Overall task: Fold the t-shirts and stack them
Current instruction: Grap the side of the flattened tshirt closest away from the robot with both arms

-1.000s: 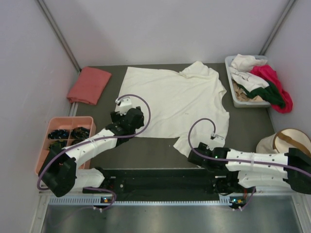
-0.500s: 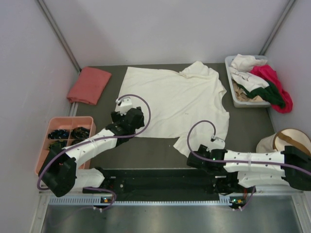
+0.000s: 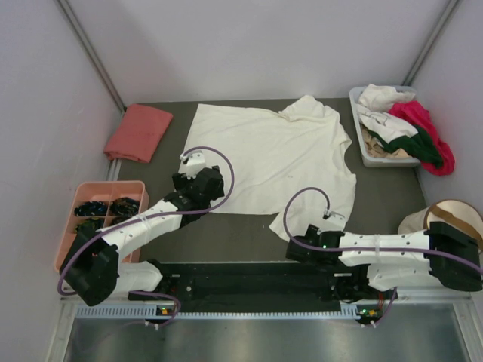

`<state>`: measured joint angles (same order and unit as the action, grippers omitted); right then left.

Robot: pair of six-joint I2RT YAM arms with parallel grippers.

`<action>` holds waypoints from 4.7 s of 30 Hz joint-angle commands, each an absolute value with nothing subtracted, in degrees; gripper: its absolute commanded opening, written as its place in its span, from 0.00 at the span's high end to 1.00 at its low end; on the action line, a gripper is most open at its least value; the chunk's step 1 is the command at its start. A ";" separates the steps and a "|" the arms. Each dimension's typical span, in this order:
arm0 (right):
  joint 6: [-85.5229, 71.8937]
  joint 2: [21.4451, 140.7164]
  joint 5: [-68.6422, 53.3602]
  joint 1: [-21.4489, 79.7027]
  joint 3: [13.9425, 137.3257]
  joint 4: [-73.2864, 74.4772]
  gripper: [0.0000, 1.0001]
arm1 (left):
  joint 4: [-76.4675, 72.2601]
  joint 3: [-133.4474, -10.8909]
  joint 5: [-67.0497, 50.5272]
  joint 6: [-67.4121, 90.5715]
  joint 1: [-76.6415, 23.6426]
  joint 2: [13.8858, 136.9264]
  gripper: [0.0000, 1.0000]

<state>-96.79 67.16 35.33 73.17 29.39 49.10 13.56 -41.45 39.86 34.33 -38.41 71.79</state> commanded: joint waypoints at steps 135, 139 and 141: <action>-91.23 71.10 31.55 74.36 29.79 46.58 0.99 | 17.05 -36.65 23.11 47.90 -9.14 82.53 0.88; -91.41 70.75 31.90 74.27 29.97 47.72 1.00 | 16.61 -36.56 23.38 47.99 -8.96 82.79 1.00; -91.76 70.40 32.52 74.27 30.50 48.69 1.00 | 16.70 -36.56 23.38 48.08 -8.96 82.53 1.00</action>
<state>-91.15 70.76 35.90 74.70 31.51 46.50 16.38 -37.17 23.62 47.92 -9.65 80.79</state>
